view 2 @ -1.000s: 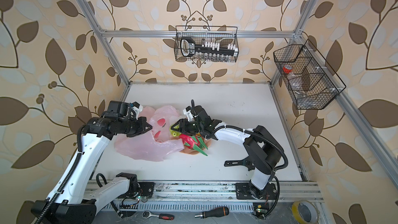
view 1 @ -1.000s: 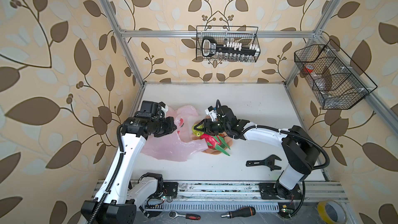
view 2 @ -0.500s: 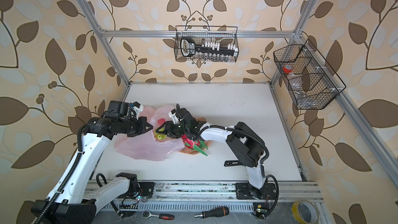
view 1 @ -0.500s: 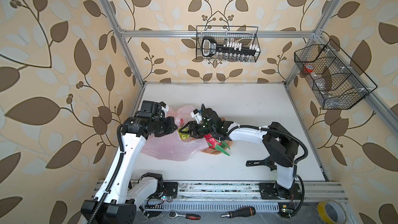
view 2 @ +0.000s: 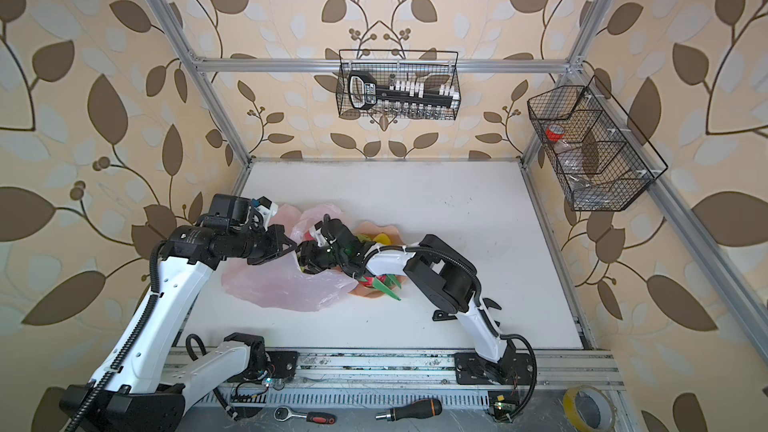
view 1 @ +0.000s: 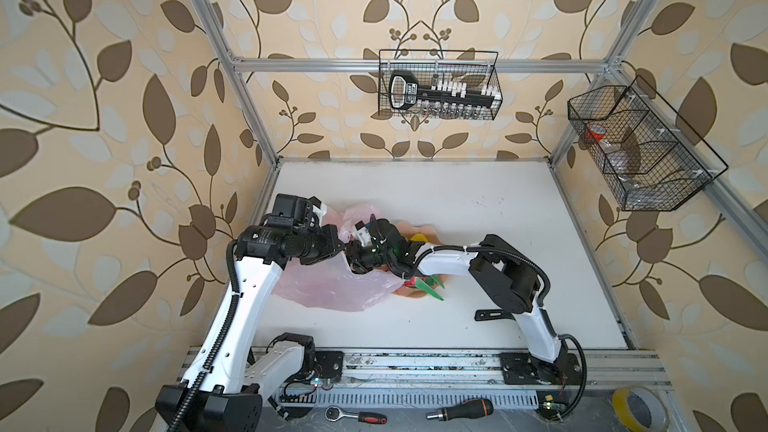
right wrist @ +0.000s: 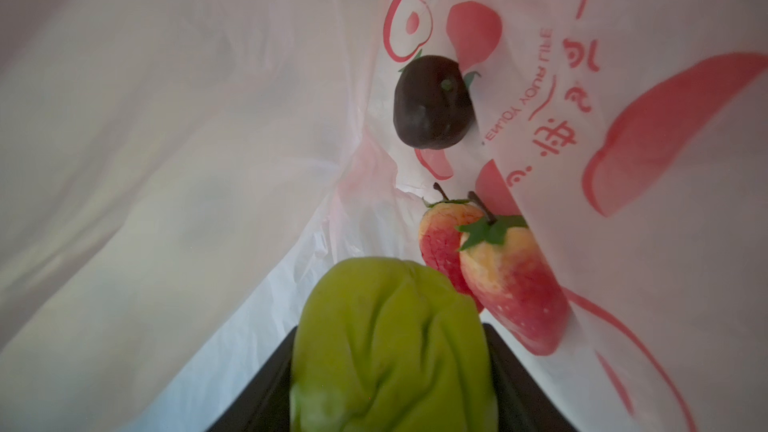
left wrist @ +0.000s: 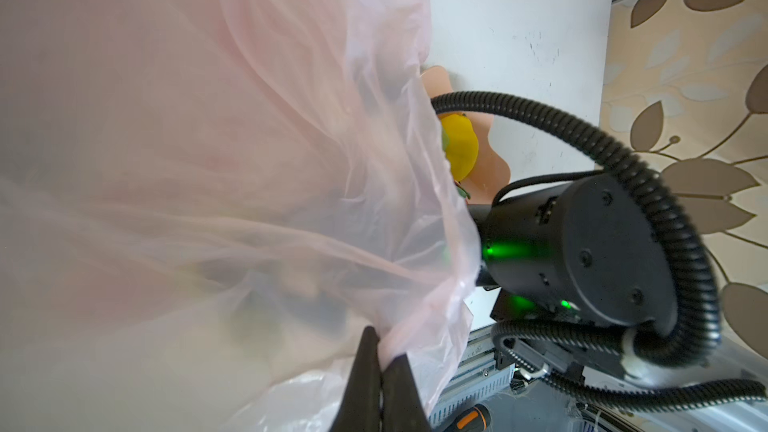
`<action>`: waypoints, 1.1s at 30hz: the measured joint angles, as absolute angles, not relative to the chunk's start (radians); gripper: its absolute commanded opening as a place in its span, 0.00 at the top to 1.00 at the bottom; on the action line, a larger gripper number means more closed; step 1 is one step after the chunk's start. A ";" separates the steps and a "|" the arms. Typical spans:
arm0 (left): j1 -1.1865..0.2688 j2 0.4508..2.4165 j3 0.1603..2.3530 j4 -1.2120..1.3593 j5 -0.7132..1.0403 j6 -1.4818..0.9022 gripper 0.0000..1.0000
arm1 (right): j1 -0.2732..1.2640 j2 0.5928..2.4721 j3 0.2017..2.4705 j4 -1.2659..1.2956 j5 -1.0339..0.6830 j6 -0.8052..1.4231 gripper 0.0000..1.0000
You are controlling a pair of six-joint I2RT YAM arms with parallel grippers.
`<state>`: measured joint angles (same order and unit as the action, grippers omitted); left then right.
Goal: Place the fruits into the plastic bag
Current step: 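Lower the green pear into the bag and open the right gripper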
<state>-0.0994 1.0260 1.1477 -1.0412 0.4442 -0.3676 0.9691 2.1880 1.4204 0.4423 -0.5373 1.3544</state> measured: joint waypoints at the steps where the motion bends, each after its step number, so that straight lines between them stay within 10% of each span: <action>1: -0.099 1.026 1.148 -1.041 0.446 -0.370 1.00 | 0.976 2.197 1.434 0.448 -0.540 1.363 0.53; 17: -0.099 1.025 1.140 -1.029 0.447 -0.375 1.00 | 1.025 2.311 1.617 0.366 -0.563 1.402 0.25; 33: -0.099 1.023 1.139 -1.020 0.441 -0.378 1.00 | 1.025 2.310 1.616 0.340 -0.574 1.375 0.22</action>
